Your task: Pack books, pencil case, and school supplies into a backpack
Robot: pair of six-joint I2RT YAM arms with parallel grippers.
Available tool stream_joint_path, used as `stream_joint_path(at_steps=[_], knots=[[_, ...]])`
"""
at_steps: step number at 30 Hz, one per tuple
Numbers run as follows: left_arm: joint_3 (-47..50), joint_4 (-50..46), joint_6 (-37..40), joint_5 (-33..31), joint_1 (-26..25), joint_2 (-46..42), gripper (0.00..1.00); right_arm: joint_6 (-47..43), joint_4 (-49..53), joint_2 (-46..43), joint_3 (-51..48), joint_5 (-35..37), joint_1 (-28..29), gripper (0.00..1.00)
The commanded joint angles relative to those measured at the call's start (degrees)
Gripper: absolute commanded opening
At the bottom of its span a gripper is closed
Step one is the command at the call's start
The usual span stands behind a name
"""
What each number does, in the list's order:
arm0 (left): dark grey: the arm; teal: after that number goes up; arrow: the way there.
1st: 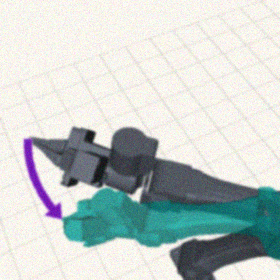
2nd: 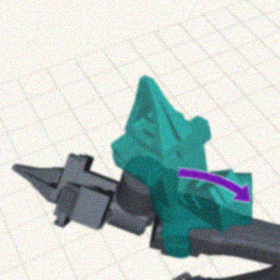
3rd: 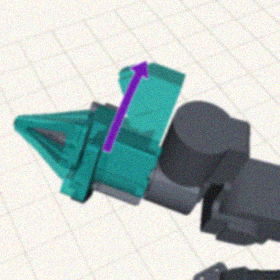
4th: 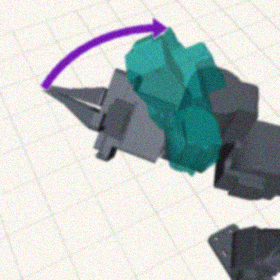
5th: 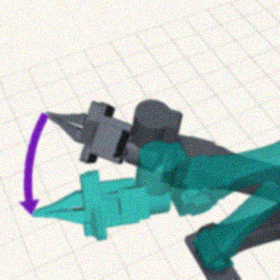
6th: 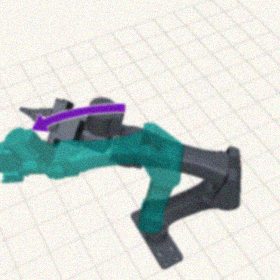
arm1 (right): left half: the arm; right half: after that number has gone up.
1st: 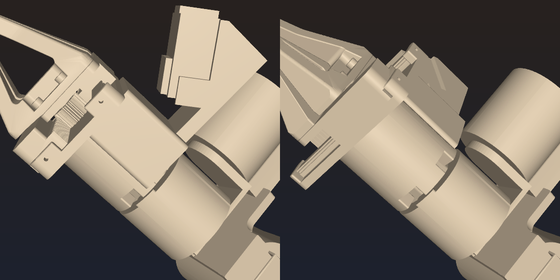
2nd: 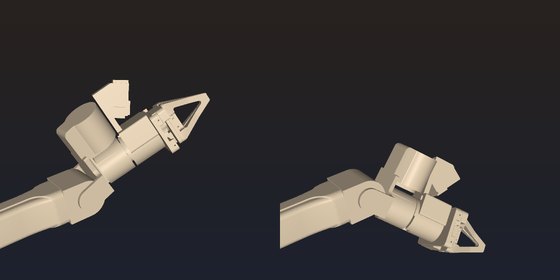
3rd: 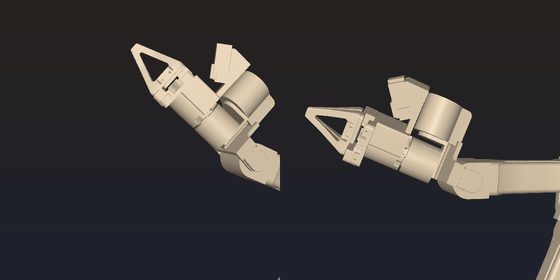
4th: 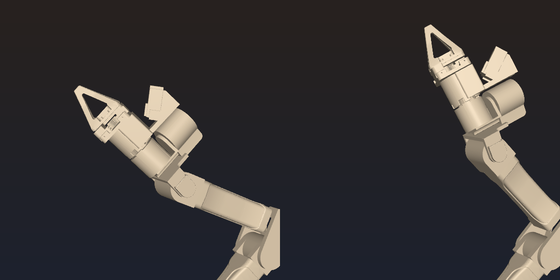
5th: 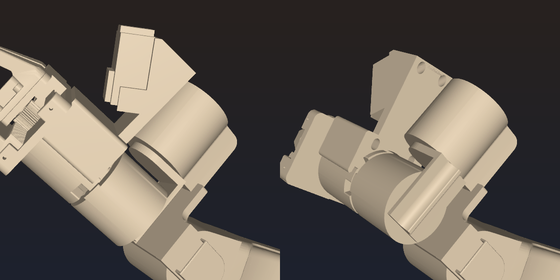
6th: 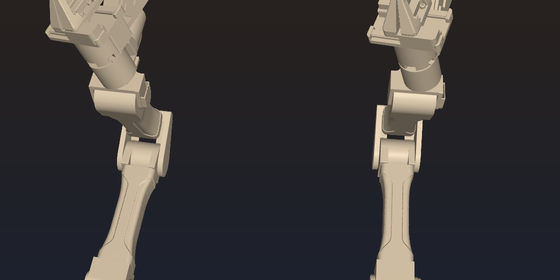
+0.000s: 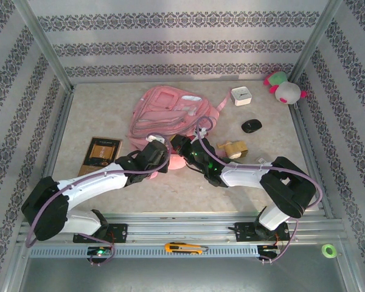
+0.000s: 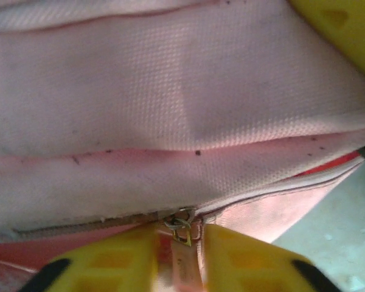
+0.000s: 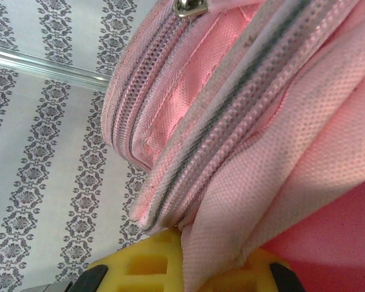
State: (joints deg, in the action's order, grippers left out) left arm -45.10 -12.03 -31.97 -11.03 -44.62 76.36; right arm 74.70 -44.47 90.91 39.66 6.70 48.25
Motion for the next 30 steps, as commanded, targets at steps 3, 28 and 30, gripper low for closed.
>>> stream_joint_path(at_steps=[3,28,30], knots=[[0.08,0.31,1.16,-4.40,-0.58,0.02,0.00,-0.82,-6.58,-1.88,1.54,-2.53,0.18,0.00],[9.15,-2.20,16.38,10.23,15.67,-17.55,0.00,-15.47,29.62,-21.70,1.83,-66.71,-32.28,0.00],[9.03,-0.81,17.18,10.74,16.71,-16.47,0.00,-16.55,30.76,-21.17,3.20,-70.44,-34.00,0.00]])
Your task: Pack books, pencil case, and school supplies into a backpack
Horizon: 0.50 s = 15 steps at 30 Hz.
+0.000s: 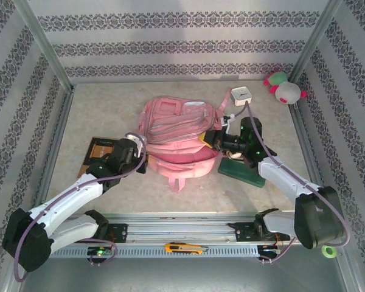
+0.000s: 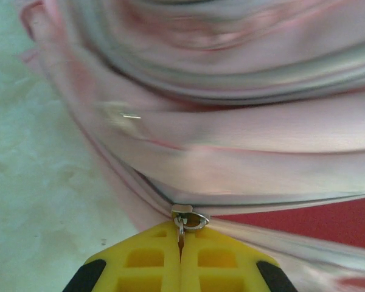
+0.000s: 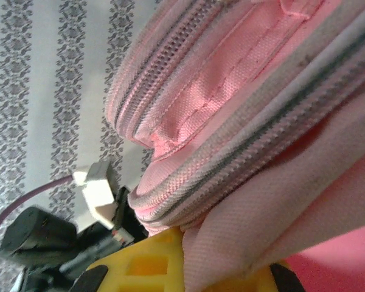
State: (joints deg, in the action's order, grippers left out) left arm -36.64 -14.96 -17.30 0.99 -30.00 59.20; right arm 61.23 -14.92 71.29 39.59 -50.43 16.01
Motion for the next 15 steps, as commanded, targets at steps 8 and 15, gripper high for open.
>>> stream_joint_path(at_steps=[8,15], knots=[[1.41,9.00,4.70,1.27,8.07,1.88,0.00,-5.64,3.86,1.73,7.15,-22.51,-7.75,0.00],[1.89,14.36,3.20,14.52,10.42,3.01,0.00,-12.61,13.33,1.49,9.44,-16.33,-8.98,0.23]])
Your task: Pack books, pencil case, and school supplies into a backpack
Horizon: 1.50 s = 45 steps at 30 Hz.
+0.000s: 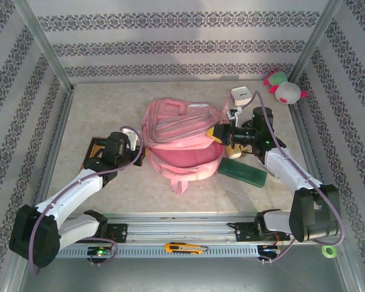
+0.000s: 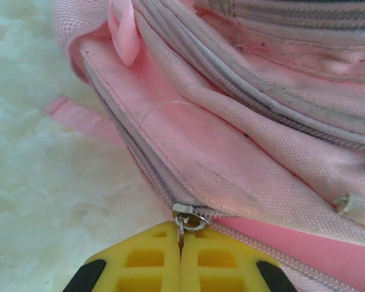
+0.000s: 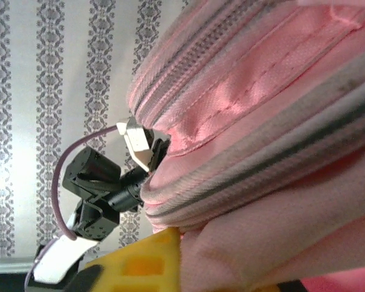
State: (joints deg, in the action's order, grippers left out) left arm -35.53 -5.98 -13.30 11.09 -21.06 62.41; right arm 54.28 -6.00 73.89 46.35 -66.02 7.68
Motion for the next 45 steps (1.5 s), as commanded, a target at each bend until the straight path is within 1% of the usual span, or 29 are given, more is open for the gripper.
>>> stream_joint_path(at_steps=[1,2,3,4,6,8,11,13,15,17,21,22,24,26,27,29,33,34,35,36,37,39,40,42,44,45], knots=[[1.36,5.73,-1.66,6.25,1.51,-0.93,0.00,-7.49,6.61,-1.39,2.71,1.30,-0.67,0.32],[1.89,6.08,-2.47,7.55,1.44,-1.84,0.00,-8.83,8.48,-1.82,2.41,2.55,-0.70,0.42],[2.53,6.39,-3.19,8.49,1.38,-2.94,0.00,-10.32,10.57,-2.57,1.91,3.94,-0.73,0.48],[3.10,6.86,-3.79,9.52,1.35,-4.07,0.00,-12.61,13.92,-4.05,1.21,6.51,-0.89,0.50],[3.88,7.01,-4.47,11.24,1.37,-5.81,0.00,-19.34,23.45,-7.98,1.13,15.15,-0.68,0.55],[3.80,5.01,-3.77,12.45,1.33,-6.34,0.00,-26.16,32.06,-12.28,1.94,25.68,0.66,0.62],[3.50,2.71,-2.71,14.46,1.21,-6.35,0.00,-31.57,36.04,-17.35,2.96,32.13,4.12,0.69],[3.79,3.35,-3.32,16.60,1.15,-6.63,0.00,-35.49,39.46,-19.18,4.85,38.63,7.77,0.70],[3.48,3.66,-4.13,18.21,1.11,-6.89,0.00,-39.76,43.83,-19.11,7.68,47.44,13.05,0.70],[2.83,3.02,-4.47,18.89,1.04,-7.22,0.00,-42.83,44.95,-18.11,9.34,52.82,18.69,0.71],[1.37,2.16,-5.14,20.26,0.77,-7.57,0.00,-48.35,40.56,-14.06,11.59,59.06,31.69,0.71],[1.25,2.09,-5.53,20.62,0.70,-7.55,0.00,-49.40,39.32,-12.32,12.53,59.47,34.20,0.72],[0.69,2.05,-6.42,21.48,0.50,-7.29,0.00,-53.17,37.66,-7.15,15.26,59.55,39.94,0.72],[0.22,1.44,-6.66,21.68,0.20,-7.15,0.00,-57.66,37.38,-1.86,18.36,61.08,45.05,0.73],[-0.03,1.22,-6.75,21.61,0.07,-7.09,0.00,-59.02,37.38,0.92,20.16,61.51,46.84,0.73],[-0.03,1.06,-6.70,21.95,-0.04,-7.10,0.00,-61.03,36.87,5.32,22.50,61.75,48.41,0.74],[-0.15,1.01,-6.69,23.14,-0.27,-7.00,0.00,-64.07,32.99,10.17,23.41,64.02,48.65,0.73],[-0.25,0.97,-6.73,23.48,-0.25,-7.00,0.00,-64.96,32.02,10.80,23.14,65.10,48.66,0.72],[-0.41,0.97,-6.68,23.69,-0.22,-6.97,0.00,-65.76,31.03,11.63,23.09,66.35,48.57,0.68],[-0.53,0.97,-6.55,23.84,-0.25,-7.01,0.00,-66.42,30.54,12.44,23.09,66.92,48.44,0.62],[-0.53,0.85,-6.06,23.67,-0.27,-7.02,0.00,-67.38,30.31,13.12,23.17,67.03,48.26,0.54],[-0.61,0.00,-4.68,22.10,-0.23,-6.87,0.00,-69.45,30.94,13.83,23.11,67.43,47.78,0.34],[-0.66,-0.40,-3.99,20.81,-0.26,-6.67,0.00,-70.62,31.45,13.63,22.86,66.85,47.49,0.27],[-0.60,-1.49,-3.32,16.57,-0.06,-5.92,0.00,-72.93,31.87,11.74,21.43,63.42,46.48,0.11],[-0.83,-2.14,-2.82,12.60,0.40,-4.70,0.00,-75.31,32.58,8.61,19.75,57.62,45.18,0.05],[-0.89,-2.39,-2.34,11.02,0.76,-3.73,0.00,-76.95,33.28,6.78,18.78,53.02,44.21,0.04]])
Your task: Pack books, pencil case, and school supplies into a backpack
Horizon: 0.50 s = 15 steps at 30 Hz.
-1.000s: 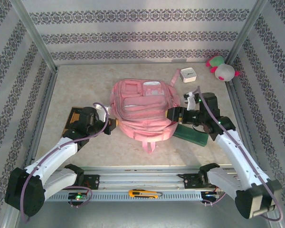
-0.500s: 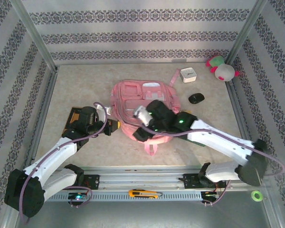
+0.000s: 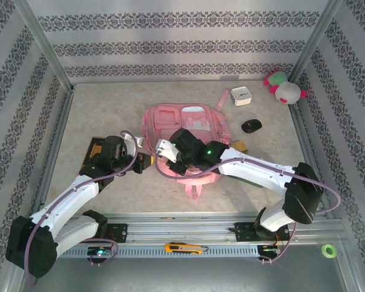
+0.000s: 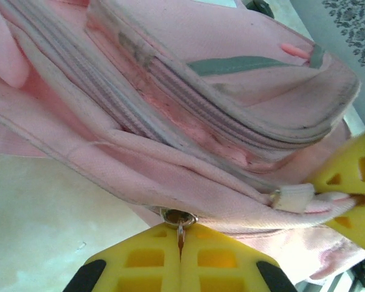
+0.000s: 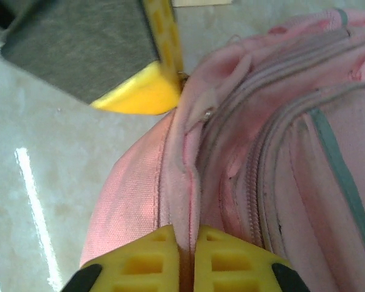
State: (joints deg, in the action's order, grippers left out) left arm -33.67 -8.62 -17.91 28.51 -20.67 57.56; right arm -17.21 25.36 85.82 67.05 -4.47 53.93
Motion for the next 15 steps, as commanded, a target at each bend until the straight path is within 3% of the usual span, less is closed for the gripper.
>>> stream_joint_path(at_steps=[1,5,15], knots=[[-2.94,0.03,2.79,-7.71,0.67,1.98,0.00,-7.01,2.60,-6.58,-2.79,-12.34,-2.91,0.04],[-4.15,0.95,5.88,-13.42,2.35,6.00,0.00,-11.93,4.42,-11.79,-5.43,-18.66,-4.66,0.00],[-9.15,6.85,7.72,-16.31,8.24,17.04,0.04,-11.53,5.97,-15.07,-5.91,-22.44,-6.82,0.00]])
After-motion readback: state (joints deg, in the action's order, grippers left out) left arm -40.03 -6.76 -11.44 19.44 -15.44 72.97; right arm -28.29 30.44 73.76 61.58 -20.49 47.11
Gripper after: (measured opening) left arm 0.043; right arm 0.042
